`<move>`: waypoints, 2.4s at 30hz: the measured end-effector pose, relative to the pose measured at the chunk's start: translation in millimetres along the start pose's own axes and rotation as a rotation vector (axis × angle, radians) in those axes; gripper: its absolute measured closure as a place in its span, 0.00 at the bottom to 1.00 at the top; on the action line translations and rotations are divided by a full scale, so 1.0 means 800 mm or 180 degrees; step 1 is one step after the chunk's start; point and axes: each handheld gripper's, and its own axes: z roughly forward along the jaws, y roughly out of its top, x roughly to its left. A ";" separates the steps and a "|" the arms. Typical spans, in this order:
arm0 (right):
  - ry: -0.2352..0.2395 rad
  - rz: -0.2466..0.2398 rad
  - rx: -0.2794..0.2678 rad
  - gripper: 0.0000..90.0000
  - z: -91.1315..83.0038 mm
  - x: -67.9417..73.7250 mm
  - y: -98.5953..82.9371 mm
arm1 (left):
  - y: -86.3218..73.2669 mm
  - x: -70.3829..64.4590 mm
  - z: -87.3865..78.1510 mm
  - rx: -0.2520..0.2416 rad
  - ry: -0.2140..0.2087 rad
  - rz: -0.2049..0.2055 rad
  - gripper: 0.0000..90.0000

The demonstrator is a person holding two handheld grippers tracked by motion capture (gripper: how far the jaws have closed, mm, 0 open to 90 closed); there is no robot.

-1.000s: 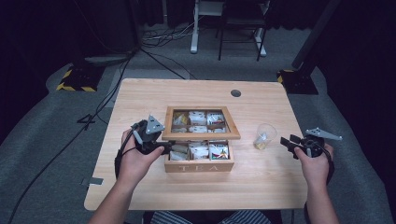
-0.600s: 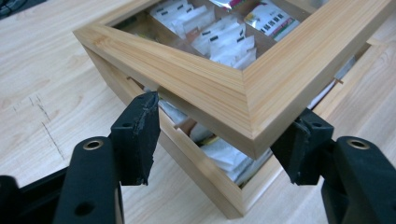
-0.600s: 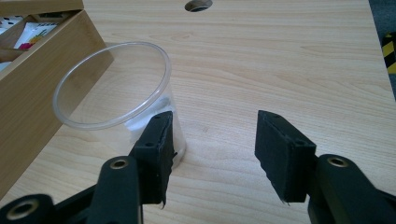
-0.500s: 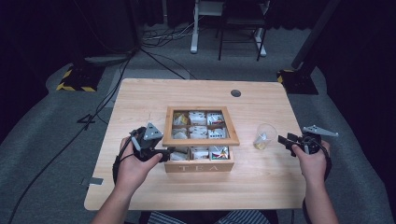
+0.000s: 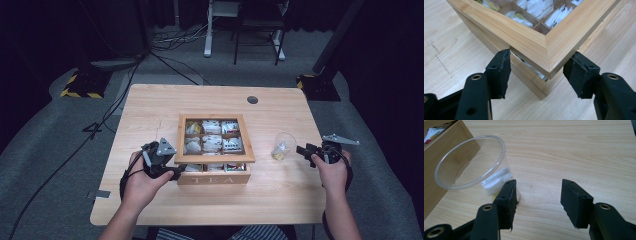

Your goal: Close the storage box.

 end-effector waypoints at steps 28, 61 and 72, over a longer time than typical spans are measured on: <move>0.0020 0.0037 0.0067 0.53 0.006 -0.004 -0.003 | -0.008 0.000 0.020 0.0348 -0.0184 0.0028 0.45; 0.0024 0.0014 0.0151 0.50 0.013 -0.001 -0.004 | -0.012 -0.004 0.025 0.0448 -0.0187 -0.0005 0.36; 0.0012 -0.0054 0.0170 0.45 0.021 0.000 -0.001 | -0.015 0.017 -0.020 -0.0115 0.0120 -0.0082 0.26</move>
